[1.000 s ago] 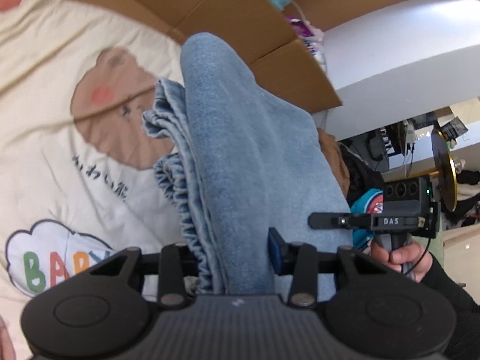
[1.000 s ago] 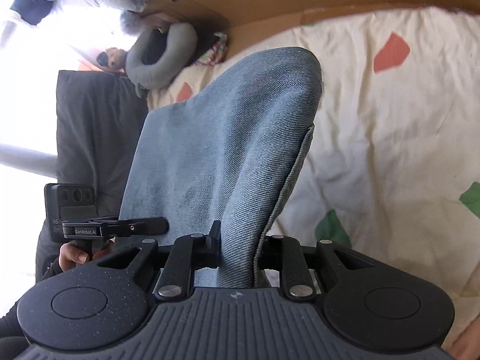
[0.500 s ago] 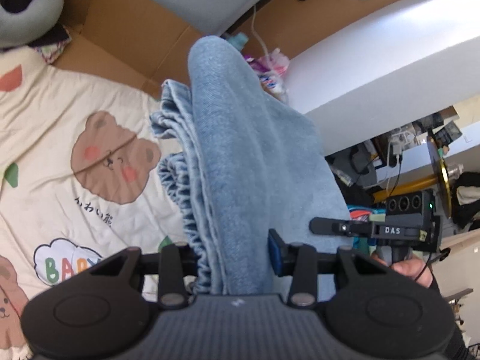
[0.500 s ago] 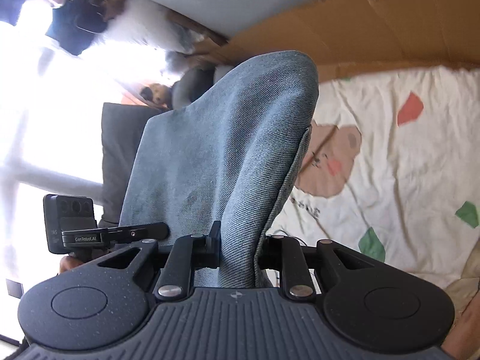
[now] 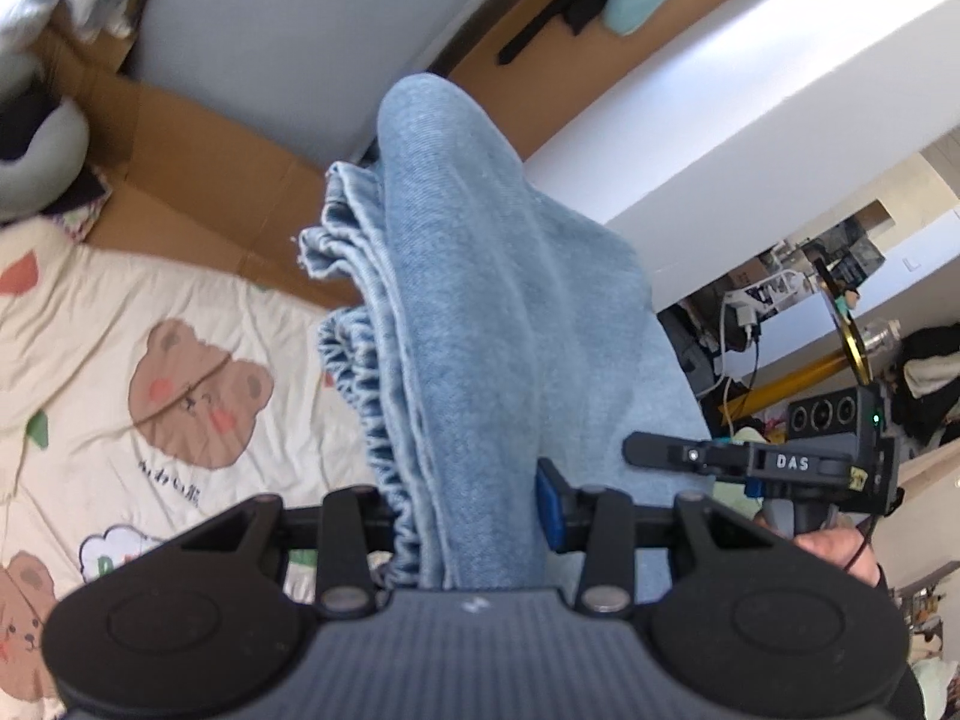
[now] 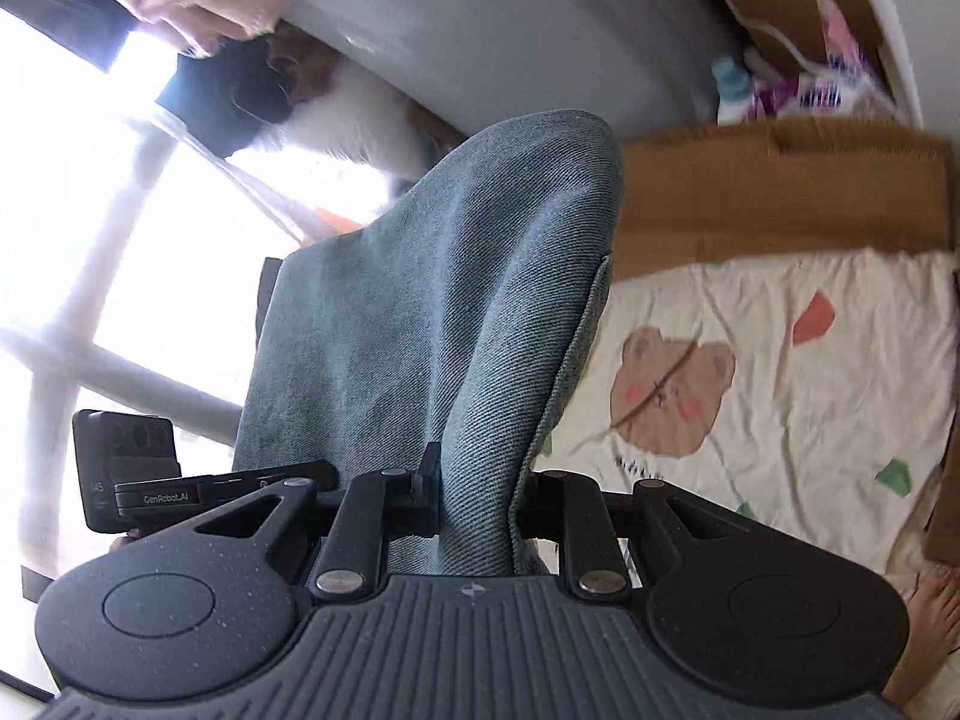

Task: Fold clothes
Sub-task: 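Carry the held folded stack away from the bed with both grippers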

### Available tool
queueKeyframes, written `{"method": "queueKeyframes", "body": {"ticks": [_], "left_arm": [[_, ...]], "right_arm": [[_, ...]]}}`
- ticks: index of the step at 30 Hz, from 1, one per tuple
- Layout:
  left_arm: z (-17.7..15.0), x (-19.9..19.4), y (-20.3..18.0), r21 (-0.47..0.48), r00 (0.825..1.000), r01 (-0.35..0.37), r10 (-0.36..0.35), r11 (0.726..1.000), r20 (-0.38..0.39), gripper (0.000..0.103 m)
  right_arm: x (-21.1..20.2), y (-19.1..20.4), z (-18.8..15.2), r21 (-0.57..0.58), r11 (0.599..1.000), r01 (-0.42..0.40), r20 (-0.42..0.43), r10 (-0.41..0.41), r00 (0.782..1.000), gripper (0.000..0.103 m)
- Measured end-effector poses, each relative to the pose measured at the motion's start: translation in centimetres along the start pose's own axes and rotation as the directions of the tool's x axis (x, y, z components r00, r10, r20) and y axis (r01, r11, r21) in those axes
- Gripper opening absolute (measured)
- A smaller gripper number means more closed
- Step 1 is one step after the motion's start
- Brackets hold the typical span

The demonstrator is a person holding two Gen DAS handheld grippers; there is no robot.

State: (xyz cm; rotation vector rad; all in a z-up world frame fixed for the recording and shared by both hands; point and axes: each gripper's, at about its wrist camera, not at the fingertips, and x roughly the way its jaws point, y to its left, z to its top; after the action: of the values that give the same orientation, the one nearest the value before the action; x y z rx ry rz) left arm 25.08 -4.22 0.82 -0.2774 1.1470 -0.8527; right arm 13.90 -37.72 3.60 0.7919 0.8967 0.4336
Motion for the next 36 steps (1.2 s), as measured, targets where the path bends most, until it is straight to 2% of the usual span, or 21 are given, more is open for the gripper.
{"method": "queueKeyframes", "body": {"ticks": [8,12,18,26,31,36], "left_arm": [[0.7,3.5,-2.8,0.046,0.999,0.032,-0.032,0.998,0.001,0.042],[1.3,6.7,-3.3,0.079,0.998,0.065,-0.067,0.995,0.020,0.042],[2.3,12.7,-4.6,0.118,0.992,0.124,-0.126,0.985,0.009,0.042],[2.5,22.1,-6.1,0.129,0.976,0.217,-0.213,0.968,-0.040,0.042],[2.1,26.9,-7.6,0.148,0.964,0.263,-0.253,0.953,-0.083,0.042],[1.5,31.4,-8.4,0.152,0.950,0.303,-0.287,0.941,-0.120,0.042]], "right_arm": [[-4.1,-2.0,1.4,0.004,1.000,0.015,0.046,-0.015,0.999,0.020],[-5.8,-3.8,2.3,-0.016,0.999,0.038,0.099,-0.036,0.994,0.020],[-9.0,-7.6,3.6,0.003,0.997,0.075,0.166,-0.075,0.983,0.020],[-13.0,-13.7,4.1,0.031,0.985,0.170,0.240,-0.172,0.955,0.020],[-14.9,-17.6,3.8,0.032,0.970,0.240,0.276,-0.239,0.931,0.020],[-16.1,-22.0,3.4,0.080,0.954,0.289,0.300,-0.300,0.906,0.020]]}}
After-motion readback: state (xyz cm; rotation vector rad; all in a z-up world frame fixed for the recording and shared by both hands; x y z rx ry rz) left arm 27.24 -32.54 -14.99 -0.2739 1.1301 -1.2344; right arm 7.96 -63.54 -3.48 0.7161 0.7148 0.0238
